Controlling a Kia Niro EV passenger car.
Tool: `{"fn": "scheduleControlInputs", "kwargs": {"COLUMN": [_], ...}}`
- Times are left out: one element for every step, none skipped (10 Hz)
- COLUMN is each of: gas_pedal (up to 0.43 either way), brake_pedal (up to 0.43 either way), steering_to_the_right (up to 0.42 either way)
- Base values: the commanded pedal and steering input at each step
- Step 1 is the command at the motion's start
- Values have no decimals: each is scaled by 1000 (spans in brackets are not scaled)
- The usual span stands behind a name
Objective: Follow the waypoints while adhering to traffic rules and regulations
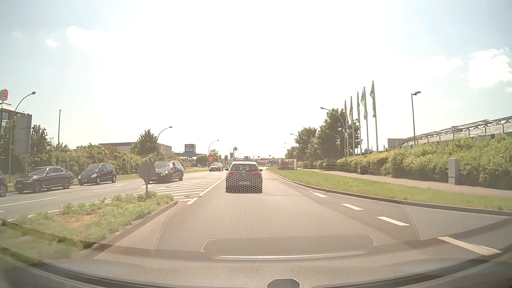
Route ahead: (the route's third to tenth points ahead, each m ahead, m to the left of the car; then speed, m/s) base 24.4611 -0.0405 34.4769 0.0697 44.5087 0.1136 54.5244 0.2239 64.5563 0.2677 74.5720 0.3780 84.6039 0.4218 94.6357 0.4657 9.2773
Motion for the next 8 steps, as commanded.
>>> {"fn": "scheduleControlInputs", "kwargs": {"gas_pedal": [189, 189, 189, 189, 189, 189, 189, 189], "brake_pedal": [0, 0, 0, 0, 0, 0, 0, 0], "steering_to_the_right": [-14, -13, -12, -11, -11, -10, -6, -2]}}
